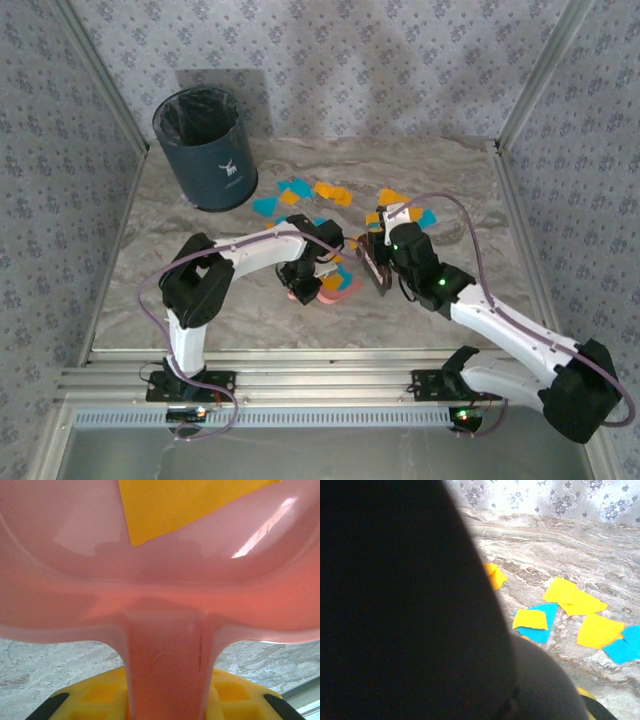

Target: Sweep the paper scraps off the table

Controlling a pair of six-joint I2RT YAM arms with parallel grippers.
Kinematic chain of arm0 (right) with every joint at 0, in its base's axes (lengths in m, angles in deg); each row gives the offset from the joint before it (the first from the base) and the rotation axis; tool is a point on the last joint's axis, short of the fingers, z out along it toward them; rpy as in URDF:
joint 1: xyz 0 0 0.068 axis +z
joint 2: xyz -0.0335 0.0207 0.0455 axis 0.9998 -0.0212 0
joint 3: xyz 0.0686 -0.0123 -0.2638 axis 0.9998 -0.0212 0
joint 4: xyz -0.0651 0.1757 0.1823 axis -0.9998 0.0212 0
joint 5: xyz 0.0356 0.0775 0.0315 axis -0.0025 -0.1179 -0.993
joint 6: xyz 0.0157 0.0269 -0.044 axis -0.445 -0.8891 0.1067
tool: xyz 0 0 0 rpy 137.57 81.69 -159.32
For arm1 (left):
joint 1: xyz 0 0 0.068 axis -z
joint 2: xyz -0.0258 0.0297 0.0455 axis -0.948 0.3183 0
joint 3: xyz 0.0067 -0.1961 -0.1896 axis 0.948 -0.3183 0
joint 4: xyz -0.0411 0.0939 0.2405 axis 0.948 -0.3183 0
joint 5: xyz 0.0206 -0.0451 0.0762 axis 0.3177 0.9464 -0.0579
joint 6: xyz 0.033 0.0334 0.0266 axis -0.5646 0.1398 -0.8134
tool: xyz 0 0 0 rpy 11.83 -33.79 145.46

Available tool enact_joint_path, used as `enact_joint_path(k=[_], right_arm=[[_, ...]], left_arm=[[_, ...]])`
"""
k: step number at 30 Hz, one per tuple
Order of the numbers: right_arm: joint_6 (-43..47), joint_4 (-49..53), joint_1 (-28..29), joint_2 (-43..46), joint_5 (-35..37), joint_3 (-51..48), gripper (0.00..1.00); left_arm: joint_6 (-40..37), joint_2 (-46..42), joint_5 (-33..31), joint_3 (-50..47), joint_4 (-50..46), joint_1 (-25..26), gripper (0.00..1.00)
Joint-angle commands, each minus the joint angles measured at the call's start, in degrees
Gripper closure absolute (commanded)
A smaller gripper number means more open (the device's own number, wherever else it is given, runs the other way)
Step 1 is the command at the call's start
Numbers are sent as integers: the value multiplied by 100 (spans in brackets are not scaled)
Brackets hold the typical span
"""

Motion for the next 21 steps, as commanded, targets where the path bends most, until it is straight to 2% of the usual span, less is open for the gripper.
enact_joint_path(k=[1,5,11,16,21], right_arm=[[484,-613,-155,-272,-248,428,100],[673,-852,-287,-739,-651,725,100],[742,-950,-284,-1207,-627,1015,100],[722,-1078,-266,-1105,-694,999,100],[859,-1085,-374,-1083,-391,1042,100]], left_arm=[[184,-146,-231,-103,-173,-72,100],[205,-173,-163,-132,-124,-93,100],[205,-180,-135,-158,-63,-113,100],[210,-196,-121,-200,14,-156,100],[245,-167,-28,-167,126,-196,100]])
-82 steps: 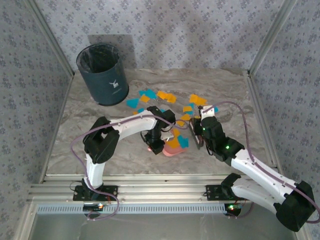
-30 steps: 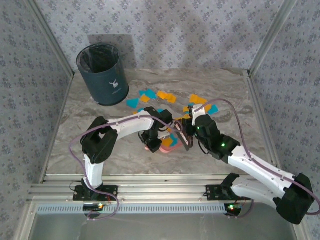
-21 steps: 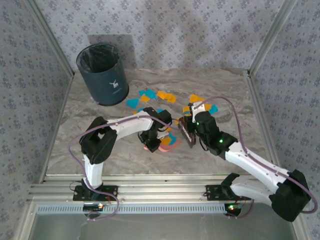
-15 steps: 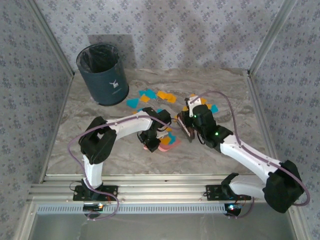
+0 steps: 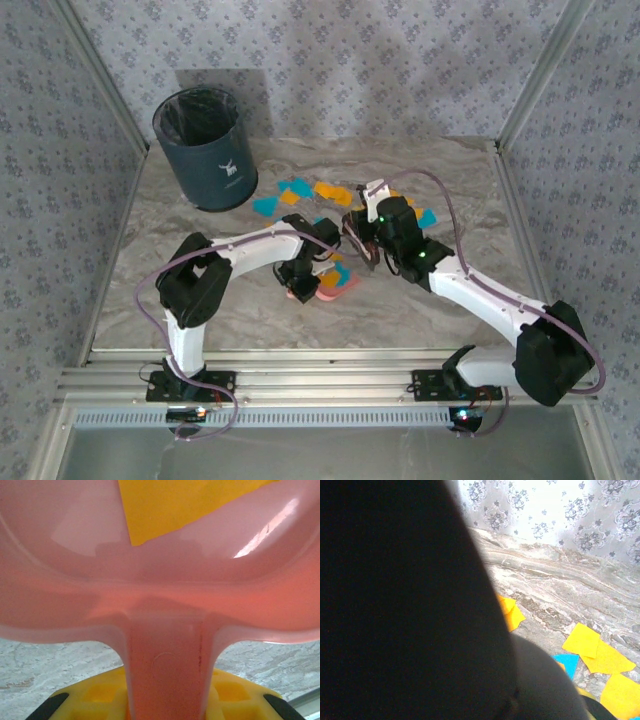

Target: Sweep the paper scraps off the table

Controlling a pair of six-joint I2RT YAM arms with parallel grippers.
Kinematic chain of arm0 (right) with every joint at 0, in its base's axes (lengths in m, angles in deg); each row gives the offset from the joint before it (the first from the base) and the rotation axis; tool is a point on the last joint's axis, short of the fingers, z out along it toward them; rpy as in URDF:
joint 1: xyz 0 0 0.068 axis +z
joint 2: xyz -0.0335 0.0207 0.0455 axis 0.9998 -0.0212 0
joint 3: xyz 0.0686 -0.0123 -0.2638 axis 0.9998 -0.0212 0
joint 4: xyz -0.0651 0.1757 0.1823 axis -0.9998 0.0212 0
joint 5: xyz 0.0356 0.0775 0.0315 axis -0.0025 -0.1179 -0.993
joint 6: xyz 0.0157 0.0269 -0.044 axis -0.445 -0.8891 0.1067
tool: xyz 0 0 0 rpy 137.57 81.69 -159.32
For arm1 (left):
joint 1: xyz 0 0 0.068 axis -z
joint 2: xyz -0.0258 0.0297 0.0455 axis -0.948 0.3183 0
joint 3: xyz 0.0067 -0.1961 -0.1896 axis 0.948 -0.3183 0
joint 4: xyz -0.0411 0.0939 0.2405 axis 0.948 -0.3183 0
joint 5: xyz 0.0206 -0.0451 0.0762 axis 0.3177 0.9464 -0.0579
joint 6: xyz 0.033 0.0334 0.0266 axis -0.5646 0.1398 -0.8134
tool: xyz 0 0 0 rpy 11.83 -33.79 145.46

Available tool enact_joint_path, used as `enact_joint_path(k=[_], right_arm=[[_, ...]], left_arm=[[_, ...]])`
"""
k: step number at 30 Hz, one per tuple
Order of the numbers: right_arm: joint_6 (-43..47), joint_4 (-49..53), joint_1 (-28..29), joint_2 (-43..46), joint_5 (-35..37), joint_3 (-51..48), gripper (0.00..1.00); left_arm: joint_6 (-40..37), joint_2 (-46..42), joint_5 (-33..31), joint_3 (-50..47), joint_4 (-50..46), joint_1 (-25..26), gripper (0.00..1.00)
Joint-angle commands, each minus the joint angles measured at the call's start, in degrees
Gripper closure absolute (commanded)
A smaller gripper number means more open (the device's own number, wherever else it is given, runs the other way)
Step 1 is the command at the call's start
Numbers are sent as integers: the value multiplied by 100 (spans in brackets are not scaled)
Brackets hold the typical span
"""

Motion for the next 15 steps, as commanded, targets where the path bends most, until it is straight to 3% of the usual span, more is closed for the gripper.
enact_joint_path(k=[1,6,15], right_arm=[[165,-295,-125,174,229,197,100],[298,-453,-372,115,484,170,100],[775,-421,-712,-516,137,534,100]], left_arm=[[158,-96,-35,-18,-72,-63,100],[111,-42,15,32,-72,-60,100],[55,-46,113,56,-55,-63,100]])
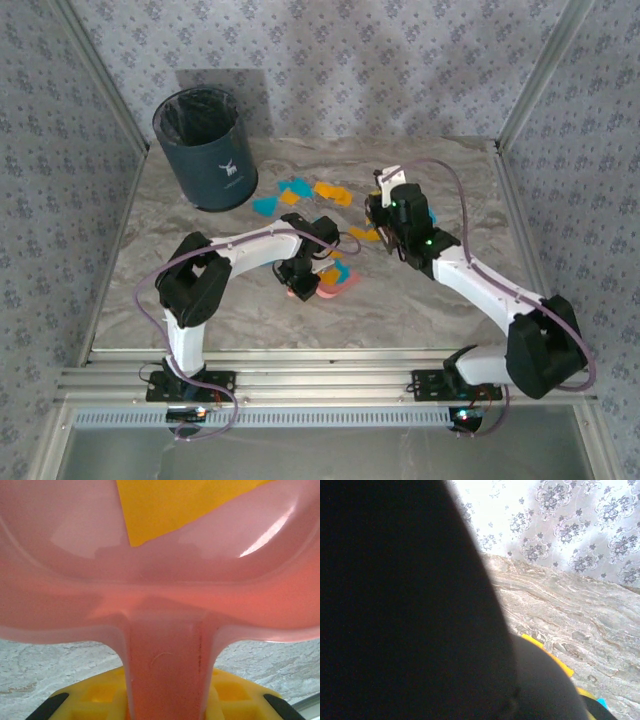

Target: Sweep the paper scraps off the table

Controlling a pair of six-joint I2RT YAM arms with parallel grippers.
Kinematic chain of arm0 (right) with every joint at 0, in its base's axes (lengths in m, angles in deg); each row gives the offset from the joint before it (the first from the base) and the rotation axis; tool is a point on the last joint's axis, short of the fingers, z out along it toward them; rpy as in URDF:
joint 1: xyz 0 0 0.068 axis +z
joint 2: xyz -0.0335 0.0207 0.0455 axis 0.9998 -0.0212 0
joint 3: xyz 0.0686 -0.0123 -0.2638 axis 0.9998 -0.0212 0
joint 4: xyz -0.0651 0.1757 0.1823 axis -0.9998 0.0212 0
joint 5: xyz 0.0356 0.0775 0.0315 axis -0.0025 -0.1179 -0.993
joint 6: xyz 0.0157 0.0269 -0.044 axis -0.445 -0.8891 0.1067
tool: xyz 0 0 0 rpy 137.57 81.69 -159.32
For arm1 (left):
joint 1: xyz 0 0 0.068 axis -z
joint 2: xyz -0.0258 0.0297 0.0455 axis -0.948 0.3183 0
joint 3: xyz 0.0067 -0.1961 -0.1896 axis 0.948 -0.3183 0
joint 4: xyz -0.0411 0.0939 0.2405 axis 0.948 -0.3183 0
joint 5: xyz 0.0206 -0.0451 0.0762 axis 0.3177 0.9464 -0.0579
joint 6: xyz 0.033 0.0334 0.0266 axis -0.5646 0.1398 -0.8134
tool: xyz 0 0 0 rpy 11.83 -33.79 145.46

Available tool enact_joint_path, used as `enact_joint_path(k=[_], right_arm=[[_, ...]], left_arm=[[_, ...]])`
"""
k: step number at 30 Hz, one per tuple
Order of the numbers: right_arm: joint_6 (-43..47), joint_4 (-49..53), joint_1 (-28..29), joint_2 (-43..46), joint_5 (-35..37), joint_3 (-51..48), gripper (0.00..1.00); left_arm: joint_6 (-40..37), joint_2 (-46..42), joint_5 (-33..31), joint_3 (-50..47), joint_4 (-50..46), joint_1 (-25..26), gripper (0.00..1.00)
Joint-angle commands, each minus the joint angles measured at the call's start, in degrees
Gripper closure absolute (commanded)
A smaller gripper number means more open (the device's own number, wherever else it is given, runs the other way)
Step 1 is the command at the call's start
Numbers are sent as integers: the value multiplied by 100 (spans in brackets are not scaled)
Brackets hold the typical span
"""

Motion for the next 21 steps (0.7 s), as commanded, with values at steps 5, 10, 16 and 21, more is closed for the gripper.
enact_joint_path(k=[5,10,16,21], right_arm=[[352,-69,-8,-406,-301,354,100],[417,116,33,-469,-539,283,100],[445,584,208,-399,-920,261,100],[332,884,434,-129,-1139,194,100]], left_arm=[[42,-20,82,74,-118,-19,100],[59,-21,81,91,-116,-18,100],[73,19,74,125,-101,-24,100],[113,77,20,190,-117,-23,100]])
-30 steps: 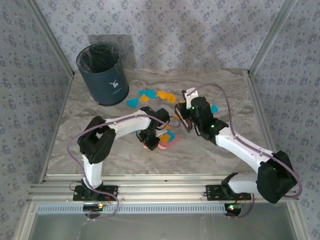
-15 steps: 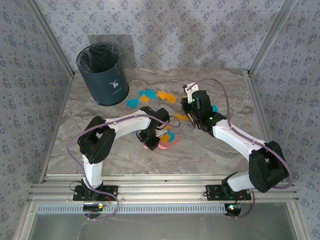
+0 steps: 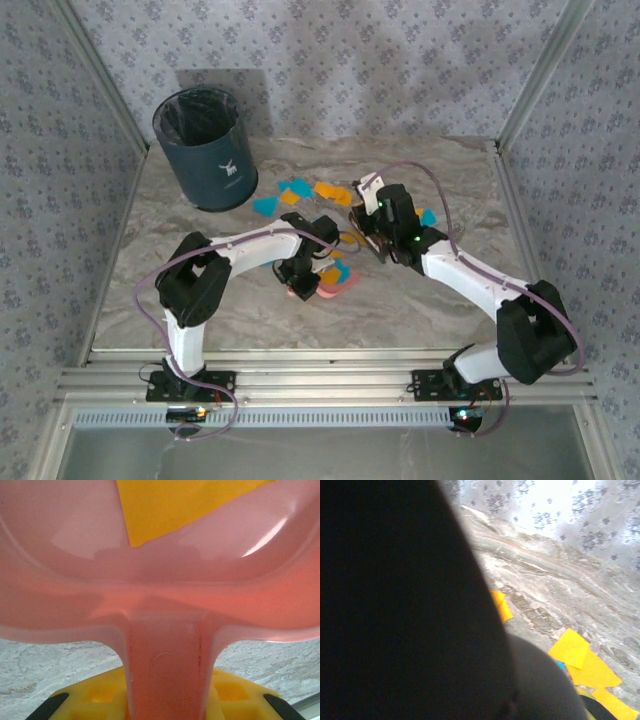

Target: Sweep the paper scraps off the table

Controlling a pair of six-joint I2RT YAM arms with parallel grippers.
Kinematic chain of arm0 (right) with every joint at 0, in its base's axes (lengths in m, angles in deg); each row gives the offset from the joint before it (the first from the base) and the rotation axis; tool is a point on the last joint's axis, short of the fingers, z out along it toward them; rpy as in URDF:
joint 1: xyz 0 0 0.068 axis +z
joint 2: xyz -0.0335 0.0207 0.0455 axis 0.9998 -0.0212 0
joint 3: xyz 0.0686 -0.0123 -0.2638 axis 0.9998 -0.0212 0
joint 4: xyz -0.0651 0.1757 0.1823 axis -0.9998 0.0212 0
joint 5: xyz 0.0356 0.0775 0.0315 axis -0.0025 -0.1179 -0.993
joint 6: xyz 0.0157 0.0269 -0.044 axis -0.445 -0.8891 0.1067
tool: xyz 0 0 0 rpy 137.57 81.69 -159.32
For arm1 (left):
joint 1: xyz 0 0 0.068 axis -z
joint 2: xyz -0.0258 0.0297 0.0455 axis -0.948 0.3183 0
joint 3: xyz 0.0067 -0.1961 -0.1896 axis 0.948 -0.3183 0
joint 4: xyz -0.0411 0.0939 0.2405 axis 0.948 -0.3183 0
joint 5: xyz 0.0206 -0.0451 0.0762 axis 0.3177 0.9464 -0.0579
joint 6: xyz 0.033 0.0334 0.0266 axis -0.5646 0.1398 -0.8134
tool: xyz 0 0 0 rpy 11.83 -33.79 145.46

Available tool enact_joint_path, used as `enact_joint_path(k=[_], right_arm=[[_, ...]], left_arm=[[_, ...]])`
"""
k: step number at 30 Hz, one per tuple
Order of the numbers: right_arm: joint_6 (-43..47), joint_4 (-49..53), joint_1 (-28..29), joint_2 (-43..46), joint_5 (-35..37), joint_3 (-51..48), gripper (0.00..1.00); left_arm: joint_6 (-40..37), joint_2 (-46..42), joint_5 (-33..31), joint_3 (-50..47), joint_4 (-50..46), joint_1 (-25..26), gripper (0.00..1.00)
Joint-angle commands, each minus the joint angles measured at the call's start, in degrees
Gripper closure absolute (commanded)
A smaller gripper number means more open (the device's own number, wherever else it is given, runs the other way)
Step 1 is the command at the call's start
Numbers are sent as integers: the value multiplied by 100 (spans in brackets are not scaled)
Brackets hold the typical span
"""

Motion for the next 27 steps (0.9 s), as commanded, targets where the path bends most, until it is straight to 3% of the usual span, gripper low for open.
enact_joint_path(k=[1,16,27], right_arm=[[-76,564,178,256,-361,49,100],[-415,659,497,1325,-600,-230,100],[-553,168,489,1402,1524,-501,100]], left_arm=[[115,77,-6,165,-139,-13,100],[99,167,-19,254,-234,-10,100],[-43,81,117,224,-297,45,100]])
